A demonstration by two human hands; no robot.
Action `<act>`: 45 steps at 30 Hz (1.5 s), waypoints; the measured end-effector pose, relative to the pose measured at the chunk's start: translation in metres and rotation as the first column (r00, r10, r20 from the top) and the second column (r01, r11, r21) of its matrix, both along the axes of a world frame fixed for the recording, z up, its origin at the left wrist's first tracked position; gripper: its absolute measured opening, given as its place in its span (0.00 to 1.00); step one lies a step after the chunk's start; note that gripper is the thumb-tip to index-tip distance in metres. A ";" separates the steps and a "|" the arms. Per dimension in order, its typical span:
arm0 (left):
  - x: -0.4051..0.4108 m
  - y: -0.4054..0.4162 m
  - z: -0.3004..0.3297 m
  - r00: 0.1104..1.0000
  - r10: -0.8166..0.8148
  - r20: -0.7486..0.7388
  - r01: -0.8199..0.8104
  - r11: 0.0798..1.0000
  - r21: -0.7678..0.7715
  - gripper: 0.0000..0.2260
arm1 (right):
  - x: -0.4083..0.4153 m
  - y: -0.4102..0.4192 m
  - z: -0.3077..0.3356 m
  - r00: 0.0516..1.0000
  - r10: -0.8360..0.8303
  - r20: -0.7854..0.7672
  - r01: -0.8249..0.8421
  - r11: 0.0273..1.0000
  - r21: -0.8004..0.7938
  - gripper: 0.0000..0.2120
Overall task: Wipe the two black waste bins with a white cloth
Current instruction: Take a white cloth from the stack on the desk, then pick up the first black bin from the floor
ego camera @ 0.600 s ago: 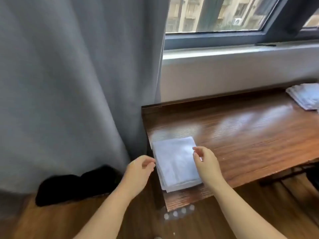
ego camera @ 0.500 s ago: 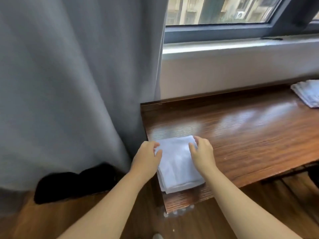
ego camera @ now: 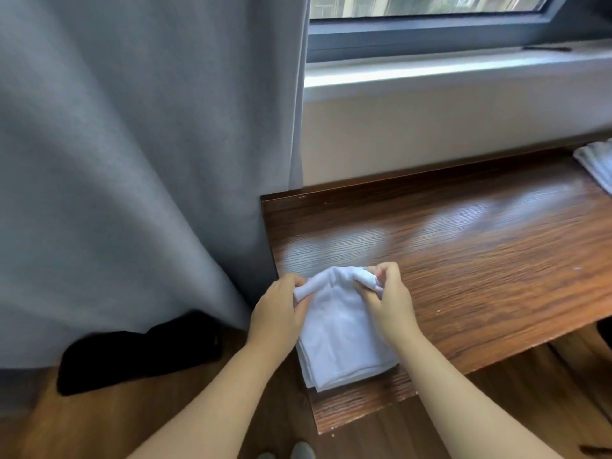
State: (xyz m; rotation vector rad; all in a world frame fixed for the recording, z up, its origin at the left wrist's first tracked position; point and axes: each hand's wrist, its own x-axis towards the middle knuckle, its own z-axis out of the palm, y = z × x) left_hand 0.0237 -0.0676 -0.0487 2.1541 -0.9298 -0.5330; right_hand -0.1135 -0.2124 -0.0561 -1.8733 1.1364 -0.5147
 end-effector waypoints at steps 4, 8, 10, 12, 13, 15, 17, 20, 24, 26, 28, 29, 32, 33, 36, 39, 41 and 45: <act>-0.013 0.012 0.008 0.979 0.014 -0.201 -0.038 0.993 -0.115 0.04 | -0.011 0.003 0.016 0.998 -0.046 0.050 0.041 0.994 0.099 0.13; -0.019 0.022 0.028 0.901 0.137 -0.411 -0.231 0.954 -0.189 0.04 | -0.013 0.008 0.043 0.995 0.041 0.093 -0.051 0.993 0.110 0.15; -0.014 0.031 0.049 0.857 0.157 -0.490 -0.303 0.924 -0.234 0.04 | -0.010 0.019 0.064 0.984 0.113 0.140 -0.126 0.988 0.087 0.18; -0.005 0.045 0.074 0.831 0.171 -0.529 -0.357 0.893 -0.273 0.06 | -0.004 0.034 0.090 0.962 0.210 0.172 -0.223 0.973 0.058 0.23; 0.001 0.055 0.086 0.828 0.183 -0.530 -0.380 0.879 -0.290 0.07 | 0.001 0.043 0.104 0.943 0.254 0.216 -0.274 0.960 0.065 0.22; 0.012 0.078 0.111 0.822 0.200 -0.532 -0.422 0.842 -0.336 0.11 | 0.015 0.062 0.131 0.875 0.349 0.336 -0.398 0.913 0.087 0.19; 0.025 0.098 0.137 0.814 0.213 -0.540 -0.474 0.781 -0.407 0.15 | 0.032 0.082 0.158 0.808 0.393 0.439 -0.475 0.876 0.090 0.16; 0.041 0.123 0.166 0.792 0.422 -0.442 -0.602 0.665 -0.443 0.16 | 0.062 0.117 0.187 0.740 0.352 0.573 -0.506 0.853 0.129 0.14; 0.030 0.163 0.185 0.707 0.685 -0.174 -0.670 0.571 -0.475 0.15 | 0.096 0.182 0.205 0.709 0.319 0.629 -0.499 0.857 0.128 0.15; 0.014 0.175 0.193 0.773 0.488 -0.407 -0.635 0.614 -0.470 0.23 | 0.108 0.216 0.203 0.694 0.367 0.620 -0.570 0.805 0.161 0.14; 0.011 0.190 0.190 0.755 0.374 -0.539 -0.642 0.591 -0.489 0.24 | 0.120 0.245 0.198 0.690 0.423 0.587 -0.647 0.724 0.238 0.11; 0.015 0.199 0.185 0.734 0.395 -0.552 -0.670 0.554 -0.494 0.24 | 0.127 0.258 0.196 0.692 0.445 0.568 -0.668 0.693 0.271 0.10; 0.036 0.231 0.172 0.638 0.425 -0.642 -0.767 0.431 -0.476 0.24 | 0.152 0.290 0.191 0.699 0.524 0.486 -0.685 0.687 0.244 0.08; 0.045 0.241 0.167 0.608 0.419 -0.675 -0.791 0.397 -0.466 0.23 | 0.162 0.300 0.189 0.714 0.539 0.448 -0.665 0.721 0.193 0.08; 0.074 0.267 0.151 0.540 0.405 -0.737 -0.840 0.320 -0.439 0.20 | 0.193 0.334 0.175 0.790 0.561 0.247 -0.562 0.824 -0.075 0.16; 0.113 0.305 0.135 0.554 0.420 -0.719 -0.831 0.331 -0.447 0.18 | 0.229 0.367 0.161 0.878 0.464 0.115 -0.412 0.856 -0.312 0.21; 0.141 0.334 0.125 0.611 0.420 -0.671 -0.788 0.408 -0.462 0.17 | 0.251 0.390 0.152 0.916 0.373 0.144 -0.337 0.914 -0.228 0.30; 0.189 0.386 0.095 0.707 0.380 -0.596 -0.685 0.575 -0.447 0.17 | 0.290 0.438 0.120 0.919 0.354 0.176 -0.393 0.864 0.314 0.39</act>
